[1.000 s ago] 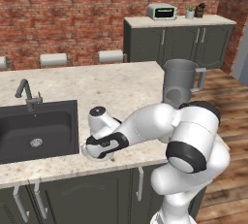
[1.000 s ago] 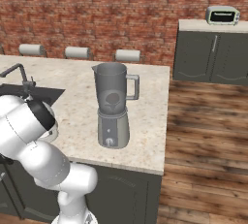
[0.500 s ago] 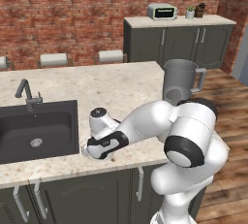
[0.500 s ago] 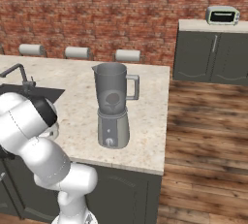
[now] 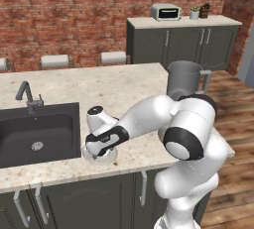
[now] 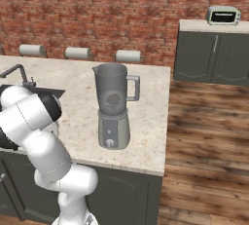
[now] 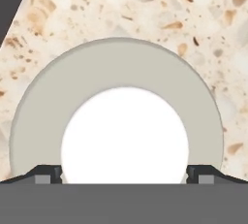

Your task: Open the blender lid, put the mango in the blender, close the lid, and start the blender.

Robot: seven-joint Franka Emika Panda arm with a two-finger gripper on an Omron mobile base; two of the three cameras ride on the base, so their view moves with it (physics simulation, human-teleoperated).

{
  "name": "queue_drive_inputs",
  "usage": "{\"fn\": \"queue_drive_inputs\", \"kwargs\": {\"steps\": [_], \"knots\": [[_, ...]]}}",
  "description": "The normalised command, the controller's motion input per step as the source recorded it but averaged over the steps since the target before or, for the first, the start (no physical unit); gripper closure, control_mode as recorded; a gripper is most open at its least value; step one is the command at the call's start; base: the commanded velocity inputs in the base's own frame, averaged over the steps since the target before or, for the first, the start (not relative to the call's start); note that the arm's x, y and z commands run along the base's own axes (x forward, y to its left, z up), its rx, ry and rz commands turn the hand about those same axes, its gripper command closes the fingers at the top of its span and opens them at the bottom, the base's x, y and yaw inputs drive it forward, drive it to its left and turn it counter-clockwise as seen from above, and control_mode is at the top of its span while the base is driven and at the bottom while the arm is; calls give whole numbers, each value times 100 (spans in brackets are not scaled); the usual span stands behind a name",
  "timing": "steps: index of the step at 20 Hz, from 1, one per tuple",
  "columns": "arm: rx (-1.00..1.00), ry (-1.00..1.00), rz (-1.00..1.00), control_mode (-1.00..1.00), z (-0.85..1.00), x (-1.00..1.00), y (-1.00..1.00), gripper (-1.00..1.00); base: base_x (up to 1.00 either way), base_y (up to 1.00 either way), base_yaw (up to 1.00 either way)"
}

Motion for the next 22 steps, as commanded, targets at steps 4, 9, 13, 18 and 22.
{"fn": "queue_drive_inputs", "kwargs": {"steps": [4,9,13,18,22], "knots": [[-2,1,0,-100,-35,0,0,100,0,0,0],[5,-1,-1,-100,7,-8,-9,100,0,0,0],[8,-5,-5,-100,76,-9,-41,100,0,0,0],[5,-2,-4,-100,100,-1,-45,100,0,0,0],[2,0,-6,-100,100,0,-43,100,0,0,0]]}}
